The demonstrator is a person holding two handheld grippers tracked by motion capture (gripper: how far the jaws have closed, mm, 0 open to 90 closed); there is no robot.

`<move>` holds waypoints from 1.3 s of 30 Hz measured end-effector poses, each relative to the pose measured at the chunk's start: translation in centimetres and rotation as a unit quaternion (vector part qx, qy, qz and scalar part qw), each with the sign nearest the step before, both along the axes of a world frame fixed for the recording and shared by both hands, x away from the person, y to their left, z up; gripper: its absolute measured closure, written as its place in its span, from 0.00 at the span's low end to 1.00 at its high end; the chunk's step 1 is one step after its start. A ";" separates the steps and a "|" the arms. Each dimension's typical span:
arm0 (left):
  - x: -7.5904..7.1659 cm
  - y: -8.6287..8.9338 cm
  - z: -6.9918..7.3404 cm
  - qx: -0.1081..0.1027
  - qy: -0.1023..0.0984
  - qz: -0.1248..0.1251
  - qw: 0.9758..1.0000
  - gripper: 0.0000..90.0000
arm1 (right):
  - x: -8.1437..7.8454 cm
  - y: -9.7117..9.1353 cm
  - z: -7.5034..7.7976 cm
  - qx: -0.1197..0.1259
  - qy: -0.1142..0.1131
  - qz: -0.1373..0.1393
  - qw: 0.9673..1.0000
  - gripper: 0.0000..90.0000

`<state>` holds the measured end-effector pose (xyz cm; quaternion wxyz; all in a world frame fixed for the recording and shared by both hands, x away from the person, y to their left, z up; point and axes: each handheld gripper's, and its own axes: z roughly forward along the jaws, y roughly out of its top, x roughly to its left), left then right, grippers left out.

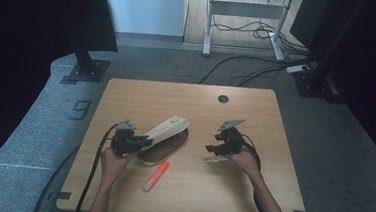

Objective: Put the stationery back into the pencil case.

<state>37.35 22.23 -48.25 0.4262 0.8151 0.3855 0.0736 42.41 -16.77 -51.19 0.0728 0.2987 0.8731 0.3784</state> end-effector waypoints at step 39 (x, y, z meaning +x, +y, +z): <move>0.1 0.0 0.0 -0.002 0.008 -0.006 1.000 0.84 | -3.0 -4.8 -2.4 -0.046 0.009 0.011 0.999 0.70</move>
